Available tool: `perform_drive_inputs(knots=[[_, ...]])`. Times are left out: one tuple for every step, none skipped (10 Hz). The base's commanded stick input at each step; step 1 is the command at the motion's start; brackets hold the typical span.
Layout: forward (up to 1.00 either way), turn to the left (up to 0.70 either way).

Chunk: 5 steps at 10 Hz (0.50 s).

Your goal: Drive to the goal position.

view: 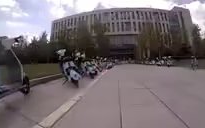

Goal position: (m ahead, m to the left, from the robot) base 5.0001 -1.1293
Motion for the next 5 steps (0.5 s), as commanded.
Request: perform_drive_inputs(knots=[[0.70, -0.04], [0.70, -0.35], [0.70, -0.35], [0.70, -0.24], [0.70, 0.00]])
